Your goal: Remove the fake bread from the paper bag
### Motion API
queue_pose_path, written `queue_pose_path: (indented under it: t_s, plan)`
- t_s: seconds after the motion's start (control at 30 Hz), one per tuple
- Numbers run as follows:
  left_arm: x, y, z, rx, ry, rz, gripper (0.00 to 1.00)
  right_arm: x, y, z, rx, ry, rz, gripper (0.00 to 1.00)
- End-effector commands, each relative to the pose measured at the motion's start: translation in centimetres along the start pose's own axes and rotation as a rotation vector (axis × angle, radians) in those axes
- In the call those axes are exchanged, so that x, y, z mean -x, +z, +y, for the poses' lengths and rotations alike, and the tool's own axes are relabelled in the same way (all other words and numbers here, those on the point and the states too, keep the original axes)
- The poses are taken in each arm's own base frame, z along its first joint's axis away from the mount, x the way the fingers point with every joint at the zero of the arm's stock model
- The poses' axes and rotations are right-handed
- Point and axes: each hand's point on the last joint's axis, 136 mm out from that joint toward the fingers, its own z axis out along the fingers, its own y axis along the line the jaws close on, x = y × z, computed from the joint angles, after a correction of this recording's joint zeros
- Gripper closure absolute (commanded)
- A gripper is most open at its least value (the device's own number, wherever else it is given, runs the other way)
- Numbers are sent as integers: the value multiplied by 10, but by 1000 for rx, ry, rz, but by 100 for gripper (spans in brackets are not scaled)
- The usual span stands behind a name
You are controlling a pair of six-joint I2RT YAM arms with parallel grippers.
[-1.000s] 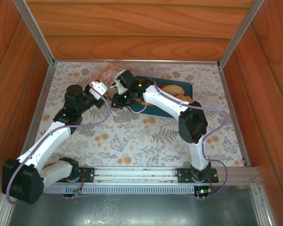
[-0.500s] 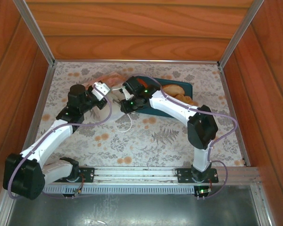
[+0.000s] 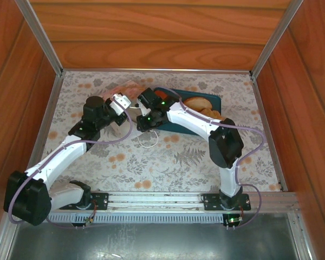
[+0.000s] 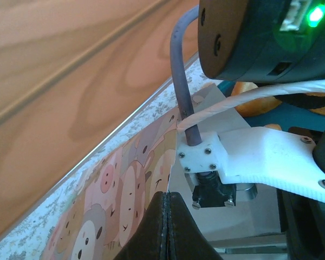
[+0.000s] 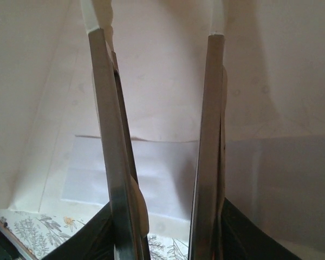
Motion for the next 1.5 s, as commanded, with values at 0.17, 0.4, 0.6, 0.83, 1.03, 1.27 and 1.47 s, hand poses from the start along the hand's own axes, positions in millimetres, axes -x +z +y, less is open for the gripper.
queue_pose_path:
  t_s: [0.17,0.4,0.6,0.83,1.03,1.27,1.47]
  plan:
    - [25,0,-4,22,51,-43,100,21,2,13,106,86,-39,59]
    - [29,5,23,166,-36,-2,100,26,-1,10,98,114,-86,60]
    - [33,10,29,183,-73,-1,100,24,-4,12,110,122,-92,60]
    - [30,9,15,121,-48,-14,100,25,9,15,165,159,-43,60]
    - [28,8,6,84,-41,-20,100,35,19,17,203,183,-40,58]
    - [27,10,2,64,-40,-21,100,39,27,6,173,236,-29,54]
    - [29,14,-5,33,-39,-27,100,48,34,6,193,245,-32,54]
